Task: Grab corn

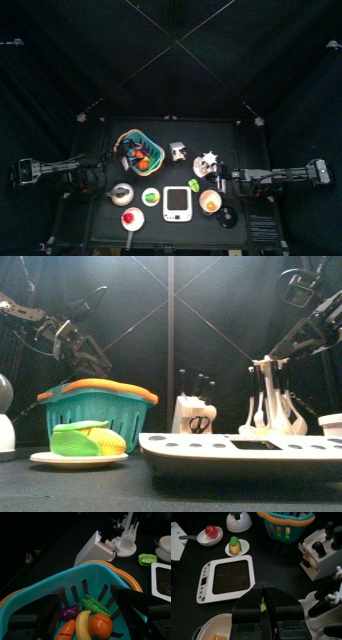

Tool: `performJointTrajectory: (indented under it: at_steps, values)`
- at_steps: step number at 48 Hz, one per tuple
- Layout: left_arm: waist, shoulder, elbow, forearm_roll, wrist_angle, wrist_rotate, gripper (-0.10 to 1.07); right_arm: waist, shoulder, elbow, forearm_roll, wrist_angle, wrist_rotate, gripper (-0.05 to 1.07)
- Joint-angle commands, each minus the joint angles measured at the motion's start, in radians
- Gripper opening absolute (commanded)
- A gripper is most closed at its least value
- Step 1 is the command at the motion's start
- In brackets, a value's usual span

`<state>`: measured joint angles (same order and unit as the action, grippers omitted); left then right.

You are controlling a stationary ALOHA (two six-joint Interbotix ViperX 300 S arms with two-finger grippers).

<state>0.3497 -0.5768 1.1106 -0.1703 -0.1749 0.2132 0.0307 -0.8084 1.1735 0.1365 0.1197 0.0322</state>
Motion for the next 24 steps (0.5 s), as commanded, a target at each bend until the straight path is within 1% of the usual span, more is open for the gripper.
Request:
performJointTrajectory:
  at_steps: [1,4,6,9,13,15,18,21,22,24]
  values:
    - [-0.011,-0.002,-0.012,-0.002,-0.009,0.002,1.02,0.018,0.005,-0.034,0.035,0.052,0.002,0.01]
    - [-0.026,-0.002,-0.014,-0.002,-0.011,0.000,1.02,0.032,0.005,-0.041,0.080,0.084,0.000,0.02]
    - [-0.044,-0.003,-0.015,-0.002,-0.011,0.000,1.02,0.058,-0.002,-0.049,0.114,0.114,0.000,0.02]
    - [-0.094,-0.002,-0.017,-0.002,-0.011,0.002,1.02,0.107,-0.006,-0.061,0.169,0.179,-0.002,0.02]
    - [-0.184,-0.002,-0.025,-0.002,-0.015,-0.002,1.02,0.167,0.000,-0.074,0.222,0.261,0.000,0.06]
    - [-0.229,0.006,-0.034,-0.005,-0.037,-0.002,1.02,0.190,0.006,-0.075,0.241,0.275,0.000,0.11]
    - [-0.311,0.035,-0.046,-0.021,-0.110,0.000,1.02,0.215,0.020,-0.075,0.258,0.275,0.000,0.22]
    - [-0.368,0.074,-0.058,-0.025,-0.156,0.000,1.02,0.229,0.031,-0.075,0.259,0.279,0.000,0.36]
    - [-0.385,0.089,-0.063,-0.025,-0.164,0.000,1.02,0.229,0.035,-0.075,0.259,0.281,0.000,0.42]
    - [-0.419,0.121,-0.077,-0.025,-0.172,-0.002,1.02,0.229,0.041,-0.075,0.259,0.281,0.002,0.50]
